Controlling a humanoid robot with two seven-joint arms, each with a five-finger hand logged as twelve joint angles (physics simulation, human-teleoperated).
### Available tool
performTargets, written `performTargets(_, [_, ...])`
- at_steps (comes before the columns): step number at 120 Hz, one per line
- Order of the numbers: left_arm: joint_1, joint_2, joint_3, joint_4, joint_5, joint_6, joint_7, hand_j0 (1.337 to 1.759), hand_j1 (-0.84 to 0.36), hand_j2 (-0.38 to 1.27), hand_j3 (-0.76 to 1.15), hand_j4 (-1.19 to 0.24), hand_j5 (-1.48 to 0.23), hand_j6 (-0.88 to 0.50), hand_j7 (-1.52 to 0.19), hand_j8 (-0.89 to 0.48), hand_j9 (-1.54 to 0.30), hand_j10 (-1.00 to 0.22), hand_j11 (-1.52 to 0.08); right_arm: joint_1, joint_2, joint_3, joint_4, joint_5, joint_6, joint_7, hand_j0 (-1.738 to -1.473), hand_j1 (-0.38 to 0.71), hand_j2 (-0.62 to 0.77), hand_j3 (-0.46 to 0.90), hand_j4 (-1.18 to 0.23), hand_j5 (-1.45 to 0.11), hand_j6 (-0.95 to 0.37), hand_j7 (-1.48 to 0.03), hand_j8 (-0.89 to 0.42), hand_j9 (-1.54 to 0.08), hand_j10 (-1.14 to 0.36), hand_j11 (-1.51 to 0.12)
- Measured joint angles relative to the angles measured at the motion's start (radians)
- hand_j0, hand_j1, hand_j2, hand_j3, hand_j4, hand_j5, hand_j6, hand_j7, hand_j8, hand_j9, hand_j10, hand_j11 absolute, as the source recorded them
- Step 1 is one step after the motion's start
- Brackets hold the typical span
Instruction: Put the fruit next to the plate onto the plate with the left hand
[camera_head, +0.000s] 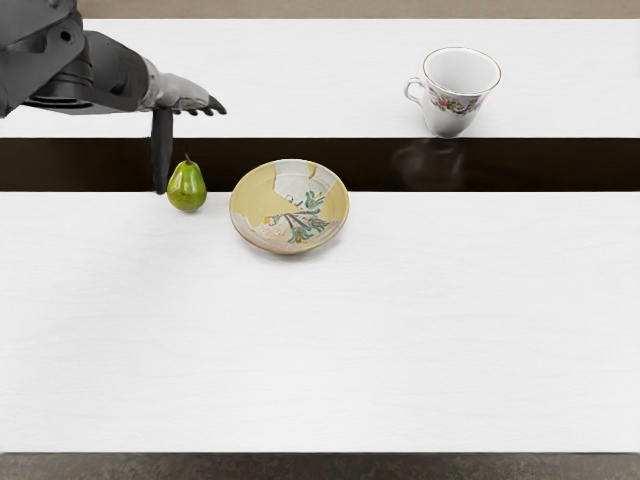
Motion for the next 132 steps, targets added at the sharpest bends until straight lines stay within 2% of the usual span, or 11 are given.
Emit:
performTargets(20, [-0.003, -0.132, 0.032, 0.157, 0.074, 0.014, 0.001, 1.658, 0.32, 0.00, 0.00, -0.02, -0.03, -0.02, -0.03, -0.02, -0.03, -0.02, -0.03, 0.000, 0.000, 0.000, 0.000, 0.000, 0.000, 0.000, -1.658, -0.35, 0.00, 0.00, 0.00, 0.00, 0.00, 0.00, 0.00, 0.00, 0.00, 0.00])
performTargets(38, [-0.002, -0.140, 0.090, 0.275, 0.089, 0.075, 0.000, 1.658, 0.32, 0.00, 0.00, -0.02, -0.03, -0.02, -0.03, -0.02, -0.03, -0.02, -0.03, 0.000, 0.000, 0.000, -0.001, -0.001, 0.000, 0.000, -1.658, -0.35, 0.00, 0.00, 0.00, 0.00, 0.00, 0.00, 0.00, 0.00, 0.00, 0.00])
performTargets(53, [0.000, -0.143, 0.122, 0.308, 0.092, 0.101, -0.036, 1.658, 0.32, 0.01, 0.00, -0.02, -0.03, -0.03, -0.03, -0.02, -0.03, -0.02, -0.03, 0.000, 0.000, 0.000, -0.003, 0.000, 0.000, 0.000, -1.658, -0.35, 0.00, 0.00, 0.00, 0.00, 0.00, 0.00, 0.00, 0.00, 0.00, 0.00])
performTargets(65, [0.006, -0.226, 0.163, 0.362, 0.092, 0.108, -0.080, 1.658, 0.32, 0.01, 0.00, -0.02, -0.03, -0.03, -0.03, -0.03, -0.03, -0.02, -0.03, 0.000, 0.000, 0.000, -0.004, 0.000, 0.000, 0.000, -1.658, -0.35, 0.00, 0.00, 0.00, 0.00, 0.00, 0.00, 0.00, 0.00, 0.00, 0.00])
performTargets(76, [0.023, -0.275, 0.209, 0.416, 0.091, 0.127, -0.100, 1.658, 0.32, 0.01, 0.00, -0.02, -0.03, -0.03, -0.03, -0.02, -0.03, -0.02, -0.03, 0.000, 0.000, 0.000, -0.004, 0.000, 0.000, 0.000, -1.658, -0.35, 0.00, 0.00, 0.00, 0.00, 0.00, 0.00, 0.00, 0.00, 0.00, 0.00])
performTargets(84, [0.024, -0.278, 0.234, 0.436, 0.090, 0.145, -0.108, 1.658, 0.32, 0.01, 0.00, -0.02, -0.03, -0.03, -0.03, -0.03, -0.03, -0.02, -0.03, 0.000, 0.000, 0.000, -0.004, 0.000, 0.000, 0.000, -1.658, -0.35, 0.00, 0.00, 0.00, 0.00, 0.00, 0.00, 0.00, 0.00, 0.00, 0.00])
performTargets(100, [0.031, -0.295, 0.272, 0.454, 0.091, 0.182, -0.152, 1.658, 0.32, 0.01, 0.00, -0.02, -0.03, -0.03, -0.03, -0.03, -0.03, -0.02, -0.03, 0.001, 0.000, 0.000, -0.005, 0.000, 0.000, 0.000, -1.658, -0.35, 0.00, 0.00, 0.00, 0.00, 0.00, 0.00, 0.00, 0.00, 0.00, 0.00])
performTargets(132, [0.047, -0.309, 0.310, 0.461, 0.057, 0.220, -0.195, 1.658, 0.32, 0.01, 0.00, -0.02, -0.03, -0.03, -0.03, -0.03, -0.03, -0.02, -0.03, 0.001, 0.000, 0.000, -0.005, -0.001, 0.000, 0.000, -1.658, -0.35, 0.00, 0.00, 0.00, 0.00, 0.00, 0.00, 0.00, 0.00, 0.00, 0.00])
